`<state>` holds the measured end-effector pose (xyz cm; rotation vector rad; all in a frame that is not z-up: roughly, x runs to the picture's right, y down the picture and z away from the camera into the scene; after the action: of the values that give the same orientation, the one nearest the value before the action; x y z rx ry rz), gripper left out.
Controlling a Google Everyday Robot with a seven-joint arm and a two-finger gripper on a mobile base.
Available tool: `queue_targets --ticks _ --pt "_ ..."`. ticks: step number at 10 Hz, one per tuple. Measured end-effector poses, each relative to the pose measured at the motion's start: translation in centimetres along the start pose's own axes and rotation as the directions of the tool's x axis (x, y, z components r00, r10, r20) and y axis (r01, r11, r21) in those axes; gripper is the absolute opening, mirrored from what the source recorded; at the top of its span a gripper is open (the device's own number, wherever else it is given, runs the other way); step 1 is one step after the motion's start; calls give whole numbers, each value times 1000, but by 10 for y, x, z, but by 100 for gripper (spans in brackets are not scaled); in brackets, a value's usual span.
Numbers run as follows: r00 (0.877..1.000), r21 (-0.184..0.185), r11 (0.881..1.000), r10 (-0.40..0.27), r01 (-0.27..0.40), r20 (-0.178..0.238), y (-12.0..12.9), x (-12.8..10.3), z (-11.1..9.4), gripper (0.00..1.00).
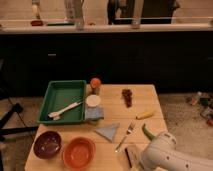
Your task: Place eraser in red bowl
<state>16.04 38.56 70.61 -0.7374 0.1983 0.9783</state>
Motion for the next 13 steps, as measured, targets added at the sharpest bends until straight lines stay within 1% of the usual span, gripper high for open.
queue_targets --ticks 4,6,7,8,9,10,12,13 --pt "1000 5 1000 -5 5 -18 4 -8 8 79" --pt "1000 7 1000 -4 4 -27 4 -8 13 63" --pt "1000 7 1000 -4 4 -25 3 -8 14 51" --pt "1000 8 1000 -4 4 -24 3 -8 13 43" --pt "1000 7 1000 -4 4 -24 3 -7 11 31" --pt "1000 7 1000 -4 4 -24 3 -8 10 24" --pt "1000 5 1000 -4 4 -24 3 -8 8 4" --pt "1000 4 1000 -5 5 -25 4 -8 8 0"
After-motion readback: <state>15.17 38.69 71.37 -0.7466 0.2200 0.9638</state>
